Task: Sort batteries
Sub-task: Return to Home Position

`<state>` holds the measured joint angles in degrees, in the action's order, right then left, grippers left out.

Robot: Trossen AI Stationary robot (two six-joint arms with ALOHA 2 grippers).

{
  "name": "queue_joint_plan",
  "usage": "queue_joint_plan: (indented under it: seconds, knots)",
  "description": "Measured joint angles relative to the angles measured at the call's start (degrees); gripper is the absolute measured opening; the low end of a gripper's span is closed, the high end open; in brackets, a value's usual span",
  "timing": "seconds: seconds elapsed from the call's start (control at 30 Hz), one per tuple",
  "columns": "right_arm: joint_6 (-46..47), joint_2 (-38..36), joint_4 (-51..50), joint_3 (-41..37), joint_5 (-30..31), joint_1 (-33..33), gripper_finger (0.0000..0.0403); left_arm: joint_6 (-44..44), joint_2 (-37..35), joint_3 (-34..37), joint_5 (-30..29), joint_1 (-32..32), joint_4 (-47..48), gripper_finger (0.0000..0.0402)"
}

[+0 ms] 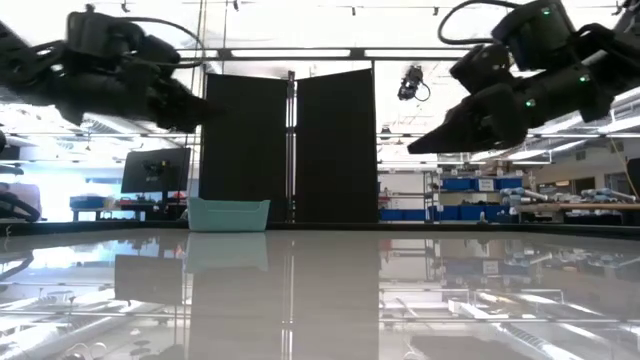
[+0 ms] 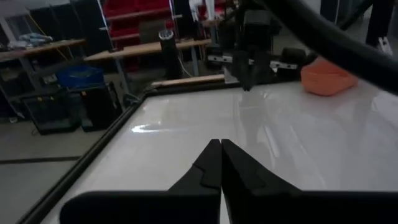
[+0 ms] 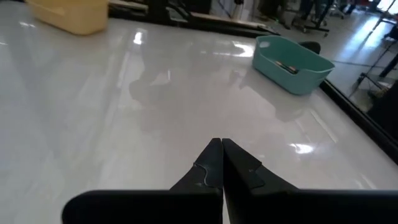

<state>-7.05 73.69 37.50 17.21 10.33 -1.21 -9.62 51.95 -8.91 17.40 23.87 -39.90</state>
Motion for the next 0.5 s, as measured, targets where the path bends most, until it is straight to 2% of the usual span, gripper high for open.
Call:
queue_joint_plan:
  seconds: [0.2,0.4,0.5]
  knots:
    - [0.8,-6.3,0.0,-4.7,-7.5,-3.6,0.0005,2.0,-7.3,7.8,-0.5,0.0,-7.8,0.0004]
    - [1.1,-12.4,-0.1,-8.2,-10.2,-6.7,0.0005,2.6,-14.2,8.4,-1.8,0.1,0.4,0.0003]
    - [1.0,-16.0,-0.2,-10.2,-10.2,-7.3,0.0005,2.3,-17.4,8.4,-4.7,0.0,3.5,0.0003]
